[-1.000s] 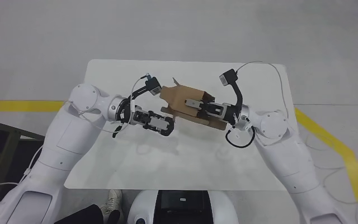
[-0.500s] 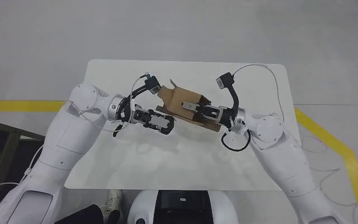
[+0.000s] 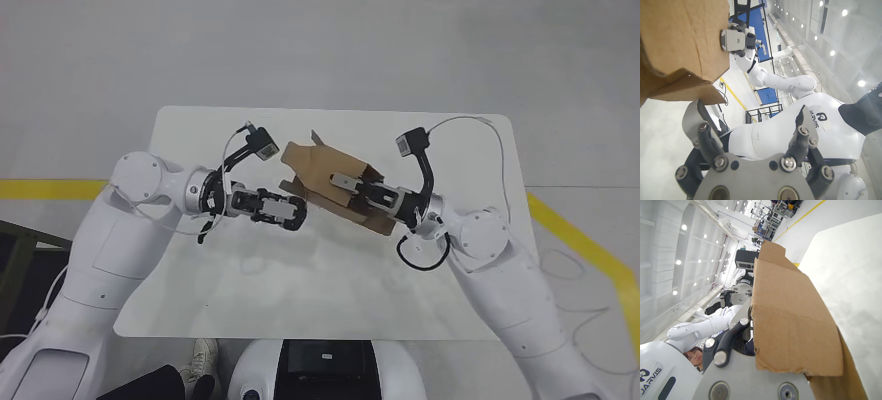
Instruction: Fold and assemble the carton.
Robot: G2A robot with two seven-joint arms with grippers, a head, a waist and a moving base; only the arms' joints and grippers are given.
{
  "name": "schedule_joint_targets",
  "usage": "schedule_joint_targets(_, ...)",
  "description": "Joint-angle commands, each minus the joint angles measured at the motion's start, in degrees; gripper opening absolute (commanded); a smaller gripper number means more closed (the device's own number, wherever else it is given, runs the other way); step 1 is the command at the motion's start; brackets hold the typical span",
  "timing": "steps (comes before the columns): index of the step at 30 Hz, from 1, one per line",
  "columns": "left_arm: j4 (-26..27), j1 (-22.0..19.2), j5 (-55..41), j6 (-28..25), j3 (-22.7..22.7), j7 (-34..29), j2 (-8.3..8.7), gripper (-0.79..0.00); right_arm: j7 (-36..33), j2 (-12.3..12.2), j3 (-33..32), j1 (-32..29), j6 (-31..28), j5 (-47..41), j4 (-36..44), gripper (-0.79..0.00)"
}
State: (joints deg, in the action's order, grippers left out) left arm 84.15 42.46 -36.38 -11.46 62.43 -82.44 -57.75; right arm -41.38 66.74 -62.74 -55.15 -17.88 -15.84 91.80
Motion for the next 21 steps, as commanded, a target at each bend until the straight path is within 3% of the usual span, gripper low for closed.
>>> schedule_joint_targets(1,0.7,0.5,0.3,-0.2,0.4,1.4,0.05,0.000,0.7,0.1,0.1,-0.1,0.1,0.1,0.1,-0.785)
schedule_joint_targets(21,4.7,3.7,1.9,1.1,2.9,10.6,0.22,0.000,6.5,1.3,1.3,-0.7,0.7,0.5,1.0,-0.785)
